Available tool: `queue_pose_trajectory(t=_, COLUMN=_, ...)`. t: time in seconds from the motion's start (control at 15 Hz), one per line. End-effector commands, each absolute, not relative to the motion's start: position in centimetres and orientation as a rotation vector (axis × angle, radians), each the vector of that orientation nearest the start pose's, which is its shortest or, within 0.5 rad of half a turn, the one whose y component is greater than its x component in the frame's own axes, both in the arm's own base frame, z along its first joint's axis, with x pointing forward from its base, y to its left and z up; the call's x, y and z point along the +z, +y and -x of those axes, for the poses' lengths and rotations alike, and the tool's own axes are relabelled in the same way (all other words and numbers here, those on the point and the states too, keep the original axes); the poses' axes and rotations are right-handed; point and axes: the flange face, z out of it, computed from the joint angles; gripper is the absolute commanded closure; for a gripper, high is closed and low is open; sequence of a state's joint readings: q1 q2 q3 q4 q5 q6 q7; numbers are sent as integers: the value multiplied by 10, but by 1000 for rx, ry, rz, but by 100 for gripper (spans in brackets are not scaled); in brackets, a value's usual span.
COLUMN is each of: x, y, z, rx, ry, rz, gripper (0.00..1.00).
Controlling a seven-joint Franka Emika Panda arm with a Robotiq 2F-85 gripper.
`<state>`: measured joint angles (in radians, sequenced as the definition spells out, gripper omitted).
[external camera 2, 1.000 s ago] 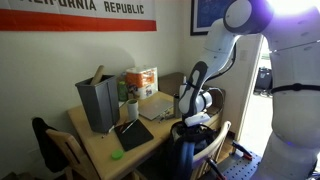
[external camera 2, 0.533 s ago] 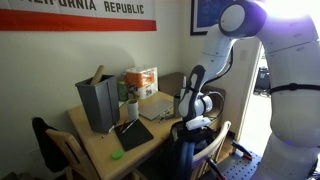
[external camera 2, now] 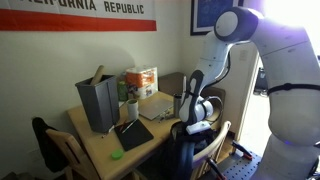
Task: Remove the flask and the bottle from the back pack and put the green lid on the bottle
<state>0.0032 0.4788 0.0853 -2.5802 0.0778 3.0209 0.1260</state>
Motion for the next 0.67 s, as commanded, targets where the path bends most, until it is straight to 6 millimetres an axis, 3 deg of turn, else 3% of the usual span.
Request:
queue_pose_trajectory(t=0.0, x=83, y=35, z=-412, rx=2, ry=112, rz=3073, gripper=0)
queue_pose_trajectory(t=0.13, x=79, y=34, z=-412, rx=-21, ry=67, rz=3068, gripper=0)
queue_pose_trajectory(t=0.2, x=77, y=34, z=-412, rx=-33, ry=48, rz=3065, gripper=25)
queue_pose_trajectory(t=0.27, x=76, y=33, z=-412, rx=-41, ry=36, rz=3061, gripper=26)
queue_pose_trajectory(t=0.6, x=77, y=32, z=-414, rx=-52, ry=1, rz=3052, gripper=66)
